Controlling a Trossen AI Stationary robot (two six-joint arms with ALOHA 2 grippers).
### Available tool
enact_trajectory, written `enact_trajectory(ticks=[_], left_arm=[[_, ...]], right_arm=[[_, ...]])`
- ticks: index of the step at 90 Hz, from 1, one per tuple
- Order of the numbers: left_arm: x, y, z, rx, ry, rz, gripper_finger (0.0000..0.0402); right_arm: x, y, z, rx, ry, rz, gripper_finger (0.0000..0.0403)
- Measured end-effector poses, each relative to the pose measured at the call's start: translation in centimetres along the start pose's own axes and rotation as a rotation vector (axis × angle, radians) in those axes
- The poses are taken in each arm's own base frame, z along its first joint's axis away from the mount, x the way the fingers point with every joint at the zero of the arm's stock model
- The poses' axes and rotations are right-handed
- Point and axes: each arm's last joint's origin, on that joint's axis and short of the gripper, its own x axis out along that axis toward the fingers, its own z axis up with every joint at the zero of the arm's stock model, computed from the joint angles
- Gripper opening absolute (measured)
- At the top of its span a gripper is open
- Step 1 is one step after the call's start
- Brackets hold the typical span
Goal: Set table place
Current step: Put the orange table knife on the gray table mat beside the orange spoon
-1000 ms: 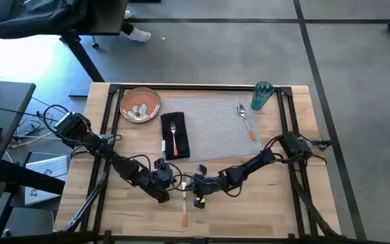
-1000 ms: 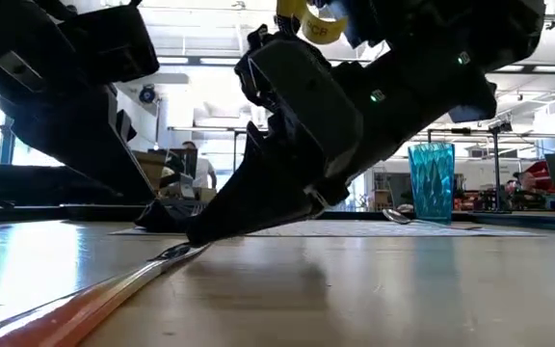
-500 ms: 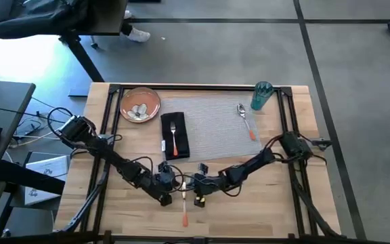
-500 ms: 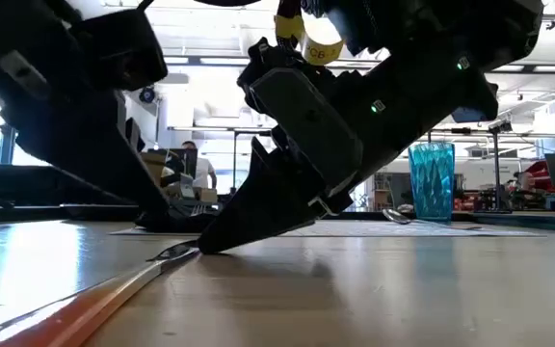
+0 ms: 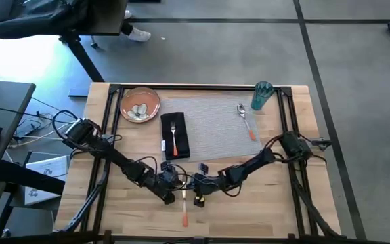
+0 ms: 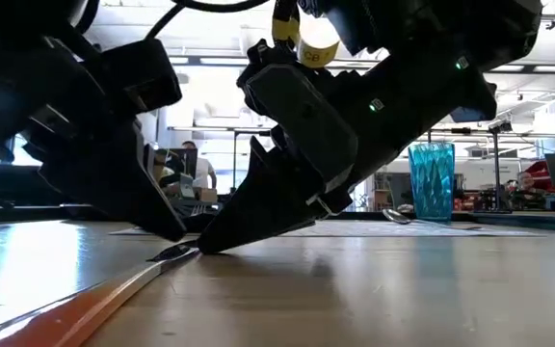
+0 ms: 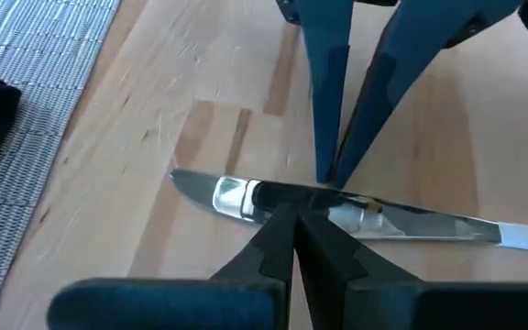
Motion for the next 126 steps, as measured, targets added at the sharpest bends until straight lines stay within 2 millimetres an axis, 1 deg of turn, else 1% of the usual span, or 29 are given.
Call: enact_trajectory(ticks=[22, 30, 35, 48, 57, 68, 79, 90, 108, 119, 126], left_arm=[[0.5, 0.0, -0.5, 0.003, 0.017, 0.003, 0.0000], [0.8, 0.0, -0.7, 0.003, 0.014, 0.008, 0.0000], [0.9, 0.0, -0.7, 0.003, 0.015, 0.009, 0.0000], [0.9, 0.0, -0.7, 0.003, 0.017, 0.009, 0.0000], [0.9, 0.0, -0.8, 0.004, 0.020, 0.009, 0.0000], [0.9, 0.0, -0.8, 0.004, 0.022, 0.008, 0.0000], [0.9, 0.0, -0.8, 0.003, 0.021, 0.006, 0.0000], [0.9, 0.0, -0.8, 0.003, 0.020, 0.005, 0.0000], [1.0, -0.1, -0.7, -0.006, 0.001, -0.002, 0.0000], [1.0, -0.1, -0.7, 0.000, -0.004, -0.002, 0.0000], [1.0, -0.1, -0.6, 0.000, -0.005, -0.002, 0.0000]], right_arm=[[0.0, 0.0, 0.0, 0.002, 0.001, 0.002, 0.0000], [0.0, 0.0, 0.0, 0.050, 0.006, 0.005, 0.0000], [0.0, -0.2, 0.0, 0.135, 0.011, 0.000, 0.0000], [-0.3, -1.9, 1.0, 0.520, 0.107, 0.011, 0.0010], [-0.6, -2.7, 1.7, 0.710, 0.154, 0.021, 0.0042], [-0.7, -2.7, 2.0, 0.869, 0.166, 0.040, 0.0098], [-0.9, -2.3, 1.7, 0.927, 0.196, 0.038, 0.0145], [-1.0, -1.8, 1.6, 0.995, 0.158, 0.015, 0.0167], [-1.1, -1.4, 1.3, 1.055, 0.113, -0.025, 0.0167], [-0.5, -1.5, 0.8, 1.075, 0.121, -0.043, 0.0160], [0.0, -1.3, 0.9, 1.079, 0.134, -0.040, 0.0157]])
